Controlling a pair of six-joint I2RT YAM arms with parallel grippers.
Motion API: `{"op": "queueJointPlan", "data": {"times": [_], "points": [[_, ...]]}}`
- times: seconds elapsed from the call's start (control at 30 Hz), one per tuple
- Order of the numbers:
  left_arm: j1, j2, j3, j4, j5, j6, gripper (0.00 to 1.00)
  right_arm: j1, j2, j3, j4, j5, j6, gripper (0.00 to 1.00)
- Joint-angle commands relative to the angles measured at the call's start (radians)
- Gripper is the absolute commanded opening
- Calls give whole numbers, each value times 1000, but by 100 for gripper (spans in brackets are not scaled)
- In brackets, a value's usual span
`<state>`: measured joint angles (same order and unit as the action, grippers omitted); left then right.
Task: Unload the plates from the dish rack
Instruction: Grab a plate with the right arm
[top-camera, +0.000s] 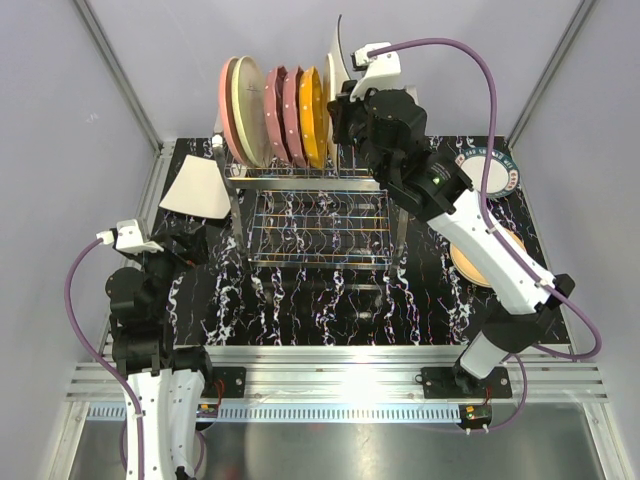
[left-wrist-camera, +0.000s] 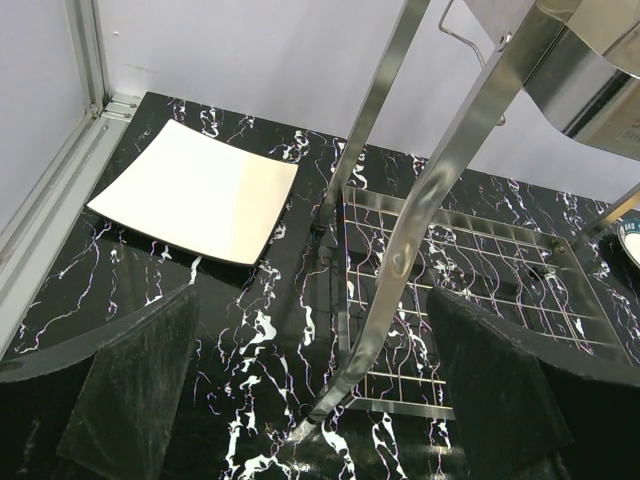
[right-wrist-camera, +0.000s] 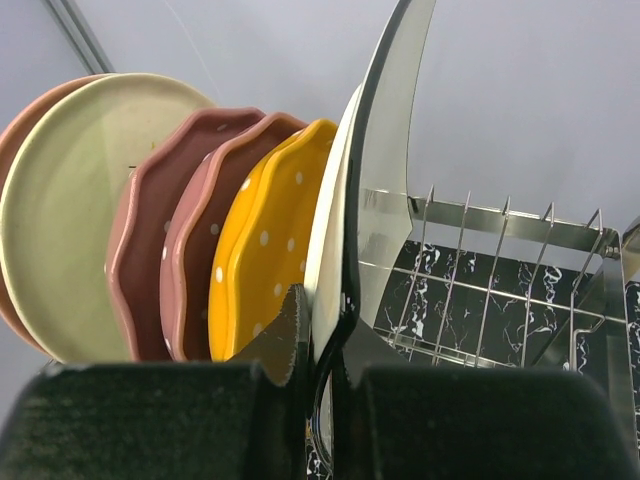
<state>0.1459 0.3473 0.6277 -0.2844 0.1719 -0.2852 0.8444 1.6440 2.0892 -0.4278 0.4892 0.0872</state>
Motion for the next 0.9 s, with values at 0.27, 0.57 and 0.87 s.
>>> {"op": "queueJointPlan", "data": {"times": [0.27, 0.57, 0.87], "points": [[0, -18, -10, 47, 29, 12, 99, 1, 17, 268, 95, -103, -114, 0], [1, -13, -14, 62, 72, 24, 99, -1, 106, 482, 83, -135, -150, 0], [1, -10, -17, 71, 100, 24, 99, -2, 119, 535, 87, -139, -162, 0]]}}
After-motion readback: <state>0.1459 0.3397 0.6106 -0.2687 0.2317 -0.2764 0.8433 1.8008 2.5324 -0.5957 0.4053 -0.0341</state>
